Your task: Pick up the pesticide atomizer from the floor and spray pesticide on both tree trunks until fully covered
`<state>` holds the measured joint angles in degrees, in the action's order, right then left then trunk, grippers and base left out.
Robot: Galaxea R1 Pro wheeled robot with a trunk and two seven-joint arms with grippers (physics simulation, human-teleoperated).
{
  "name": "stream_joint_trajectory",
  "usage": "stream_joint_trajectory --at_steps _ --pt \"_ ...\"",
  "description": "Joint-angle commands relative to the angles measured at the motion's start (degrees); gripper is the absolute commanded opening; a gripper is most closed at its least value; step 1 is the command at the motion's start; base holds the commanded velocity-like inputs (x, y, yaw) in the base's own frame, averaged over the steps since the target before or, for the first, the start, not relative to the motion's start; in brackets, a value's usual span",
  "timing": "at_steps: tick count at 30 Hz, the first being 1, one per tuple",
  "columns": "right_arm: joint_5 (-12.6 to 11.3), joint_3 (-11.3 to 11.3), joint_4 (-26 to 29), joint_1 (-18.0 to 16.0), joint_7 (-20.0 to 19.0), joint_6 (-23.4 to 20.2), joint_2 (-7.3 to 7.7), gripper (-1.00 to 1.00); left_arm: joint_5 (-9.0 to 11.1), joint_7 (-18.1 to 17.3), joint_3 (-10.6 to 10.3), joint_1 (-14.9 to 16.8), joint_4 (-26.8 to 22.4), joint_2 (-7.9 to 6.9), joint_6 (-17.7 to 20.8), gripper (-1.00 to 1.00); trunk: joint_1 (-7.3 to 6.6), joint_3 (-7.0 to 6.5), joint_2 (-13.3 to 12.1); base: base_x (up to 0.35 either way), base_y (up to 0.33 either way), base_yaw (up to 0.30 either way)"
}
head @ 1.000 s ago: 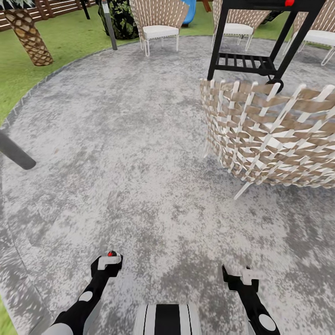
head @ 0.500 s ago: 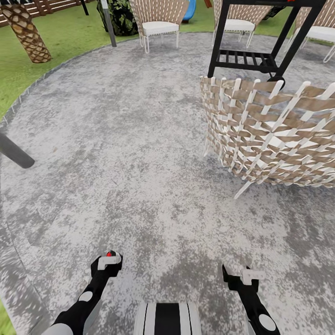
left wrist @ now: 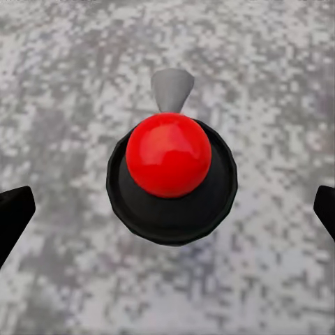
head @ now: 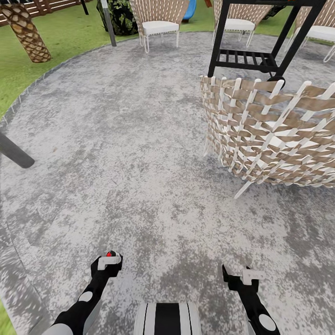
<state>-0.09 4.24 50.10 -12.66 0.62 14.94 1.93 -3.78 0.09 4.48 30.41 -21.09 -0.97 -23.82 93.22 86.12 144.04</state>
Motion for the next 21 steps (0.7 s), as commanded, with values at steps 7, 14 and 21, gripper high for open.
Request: stream_joint_trajectory --at_steps 7,14,21 --pt "0.00 0.03 0.00 0.00 0.00 0.00 0.00 1.00 0.00 0.01 0.00 0.00 0.00 0.00 0.02 1.00 0.00 0.00 0.00 0.036 0.000 0.000" --pt "0.00 0.05 0.00 0.00 0.00 0.00 0.00 1.00 0.02 0.00 0.00 0.00 0.00 0.00 0.01 1.00 0.00 0.00 0.00 0.014 0.000 0.000" --pt "0.00 0.06 0.00 0.00 0.00 0.00 0.00 1.00 0.04 0.02 0.06 0.00 0.00 -0.03 0.00 -1.00 0.00 0.00 0.00 0.000 0.000 0.000"
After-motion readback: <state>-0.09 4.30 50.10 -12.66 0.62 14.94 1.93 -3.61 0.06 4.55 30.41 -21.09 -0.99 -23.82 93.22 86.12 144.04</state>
